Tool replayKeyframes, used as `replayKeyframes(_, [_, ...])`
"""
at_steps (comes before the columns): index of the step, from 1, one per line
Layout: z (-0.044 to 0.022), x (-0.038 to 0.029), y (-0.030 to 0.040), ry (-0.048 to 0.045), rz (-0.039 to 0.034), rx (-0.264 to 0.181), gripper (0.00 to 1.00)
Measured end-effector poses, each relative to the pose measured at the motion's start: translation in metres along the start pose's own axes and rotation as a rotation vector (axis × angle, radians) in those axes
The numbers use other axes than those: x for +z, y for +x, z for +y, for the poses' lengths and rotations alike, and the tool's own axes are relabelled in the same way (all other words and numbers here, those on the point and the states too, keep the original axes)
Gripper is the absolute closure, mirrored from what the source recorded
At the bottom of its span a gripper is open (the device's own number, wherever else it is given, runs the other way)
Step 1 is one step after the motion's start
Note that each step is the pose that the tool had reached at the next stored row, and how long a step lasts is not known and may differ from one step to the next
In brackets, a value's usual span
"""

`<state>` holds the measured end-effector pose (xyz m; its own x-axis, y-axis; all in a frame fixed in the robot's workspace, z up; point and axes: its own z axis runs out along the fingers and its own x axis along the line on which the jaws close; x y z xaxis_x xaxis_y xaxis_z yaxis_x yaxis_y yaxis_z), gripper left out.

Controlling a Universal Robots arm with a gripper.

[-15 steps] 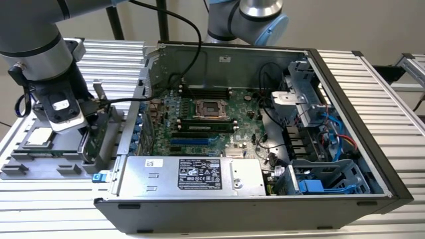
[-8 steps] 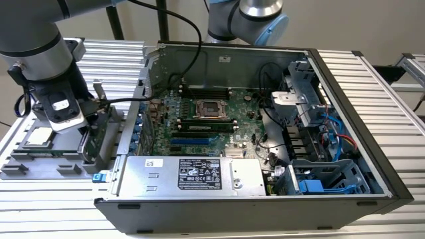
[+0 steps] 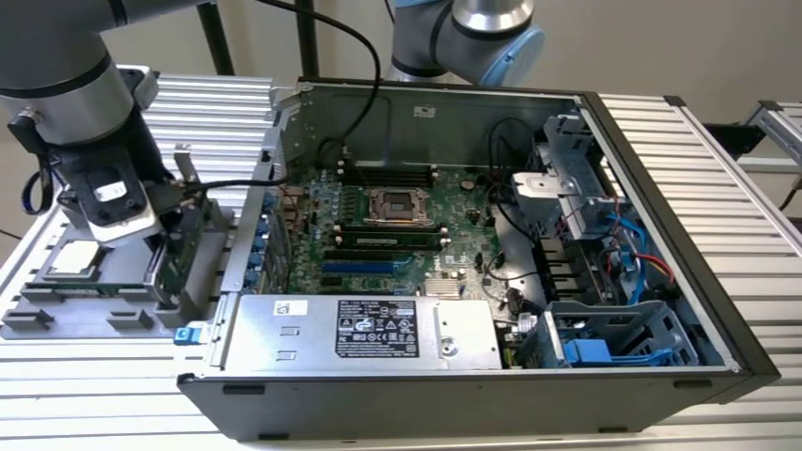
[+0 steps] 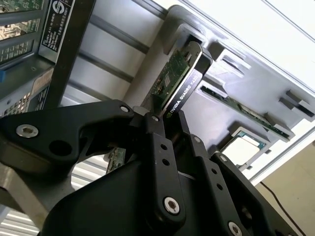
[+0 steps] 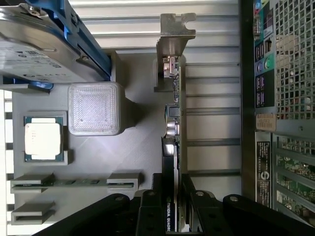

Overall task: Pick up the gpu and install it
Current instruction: 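Pick up the gpu and move the gpu toward the slot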

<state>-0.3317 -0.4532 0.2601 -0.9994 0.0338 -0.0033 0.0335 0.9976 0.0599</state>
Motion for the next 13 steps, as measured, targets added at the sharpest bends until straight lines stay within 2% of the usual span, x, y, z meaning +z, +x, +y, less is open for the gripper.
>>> replayKeyframes(3, [0.0002, -0.0025, 0.0, -0.0001, -0.0002, 0.0, 1.0])
replayKeyframes(13, [0.0002, -0.0033, 0.0, -0.0001, -0.0001, 0.0, 1.0])
